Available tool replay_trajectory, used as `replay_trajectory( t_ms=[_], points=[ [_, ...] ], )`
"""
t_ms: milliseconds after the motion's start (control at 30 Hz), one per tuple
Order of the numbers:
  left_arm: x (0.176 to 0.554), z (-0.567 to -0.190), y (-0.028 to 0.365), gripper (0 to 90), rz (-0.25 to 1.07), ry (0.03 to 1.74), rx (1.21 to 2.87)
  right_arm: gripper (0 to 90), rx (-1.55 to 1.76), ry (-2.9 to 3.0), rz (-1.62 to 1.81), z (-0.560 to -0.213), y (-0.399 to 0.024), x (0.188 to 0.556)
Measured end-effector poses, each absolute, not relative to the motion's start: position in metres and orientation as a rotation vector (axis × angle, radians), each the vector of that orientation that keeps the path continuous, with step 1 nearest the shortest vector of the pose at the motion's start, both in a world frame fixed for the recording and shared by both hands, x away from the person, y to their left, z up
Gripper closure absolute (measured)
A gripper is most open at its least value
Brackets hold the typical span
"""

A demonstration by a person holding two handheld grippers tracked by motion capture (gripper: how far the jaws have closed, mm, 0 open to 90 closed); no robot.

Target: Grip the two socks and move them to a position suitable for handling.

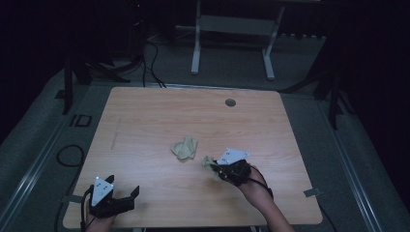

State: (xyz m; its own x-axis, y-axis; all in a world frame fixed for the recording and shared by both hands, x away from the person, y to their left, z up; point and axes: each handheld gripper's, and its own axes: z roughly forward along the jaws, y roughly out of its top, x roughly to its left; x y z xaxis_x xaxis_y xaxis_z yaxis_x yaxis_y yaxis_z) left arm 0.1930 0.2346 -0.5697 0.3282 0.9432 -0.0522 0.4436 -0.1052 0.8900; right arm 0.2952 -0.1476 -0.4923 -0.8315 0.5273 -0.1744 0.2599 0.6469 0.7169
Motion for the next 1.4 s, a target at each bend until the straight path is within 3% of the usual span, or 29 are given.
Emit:
replay_trajectory(
  t_ms=[367, 800, 1000, 1100, 1267, 1400],
  points=[
    [0.191, -0.568, 0.223, 1.8, 0.695, 1.209, 1.751, 81.3, 0.493, 2.563, 0.980, -0.509, -0.152, 0.262],
    [0.193, -0.569, 0.215, 1.8, 0.658, 1.188, 1.762, 80.0, 0.427, 2.686, 0.970, -0.557, -0.145, 0.259],
    [0.191, -0.569, 0.209, 1.8, 0.639, 1.166, 1.781, 79.3, 0.430, 2.697, 0.973, -0.557, -0.145, 0.260],
    [0.191, -0.568, 0.206, 1.8, 0.623, 1.156, 1.780, 72.5, 0.412, 2.716, 0.959, -0.555, -0.144, 0.260],
    [0.188, -0.558, 0.191, 1.8, 0.564, 1.088, 1.796, 52.5, 0.394, 2.701, 1.028, -0.535, -0.148, 0.255],
    [0.186, -0.546, 0.165, 1.8, 0.485, 1.001, 1.860, 54.6, 0.458, 2.636, 1.114, -0.511, -0.162, 0.254]
  ],
)
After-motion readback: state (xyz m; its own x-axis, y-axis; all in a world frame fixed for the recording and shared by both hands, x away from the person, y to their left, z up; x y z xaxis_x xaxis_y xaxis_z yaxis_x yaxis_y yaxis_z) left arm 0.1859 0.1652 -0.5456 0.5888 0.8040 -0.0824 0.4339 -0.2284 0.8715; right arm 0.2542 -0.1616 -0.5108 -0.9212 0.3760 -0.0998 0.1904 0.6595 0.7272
